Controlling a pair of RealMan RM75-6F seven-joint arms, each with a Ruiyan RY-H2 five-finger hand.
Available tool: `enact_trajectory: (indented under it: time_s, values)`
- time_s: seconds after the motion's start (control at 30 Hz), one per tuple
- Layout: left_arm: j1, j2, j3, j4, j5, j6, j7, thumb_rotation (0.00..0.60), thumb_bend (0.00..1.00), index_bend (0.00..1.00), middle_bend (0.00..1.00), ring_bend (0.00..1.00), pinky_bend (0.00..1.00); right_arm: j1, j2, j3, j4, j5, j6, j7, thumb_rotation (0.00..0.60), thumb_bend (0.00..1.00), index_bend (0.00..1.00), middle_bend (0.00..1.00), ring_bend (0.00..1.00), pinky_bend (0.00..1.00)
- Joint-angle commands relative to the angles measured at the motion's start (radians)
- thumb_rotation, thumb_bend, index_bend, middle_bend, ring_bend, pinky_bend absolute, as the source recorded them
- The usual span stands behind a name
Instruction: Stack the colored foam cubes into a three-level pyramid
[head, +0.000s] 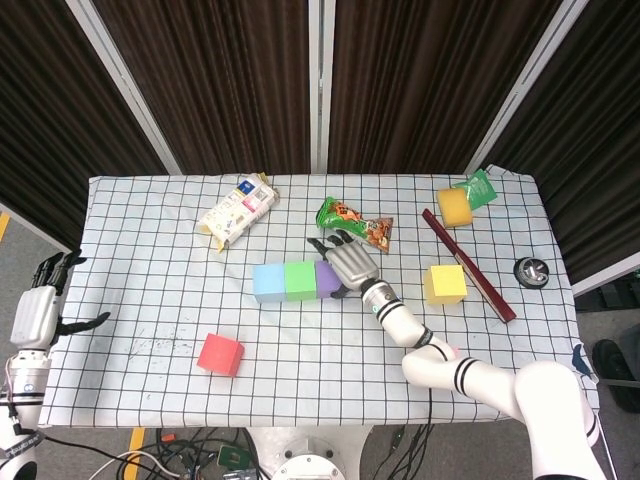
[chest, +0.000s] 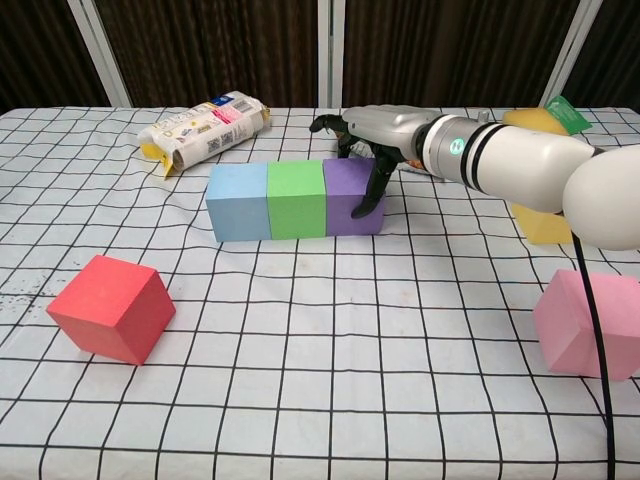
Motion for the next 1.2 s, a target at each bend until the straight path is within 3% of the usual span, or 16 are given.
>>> enact_trajectory:
  time_s: [0.03,1.2]
  values:
    - [0.0,0.0,-0.001,0.001,-0.001,-0.001,-0.001,0.6,0.0,0.08,0.16,0.03,0.02,0.001,-0.001,0.002,0.0,0.004,-0.003,0.001,0.6,0.16,0.0,0.59,0.12,0.0]
    - [-0.006,0.007,-0.003,-0.004,-0.005,-0.022,-0.011,0.6,0.0,0.08,0.16,0.03,0.03,0.026,0.01,0.008,-0.001,0.031,-0.037,0.015,0.6,0.17,0.0,0.6,0.12,0.0]
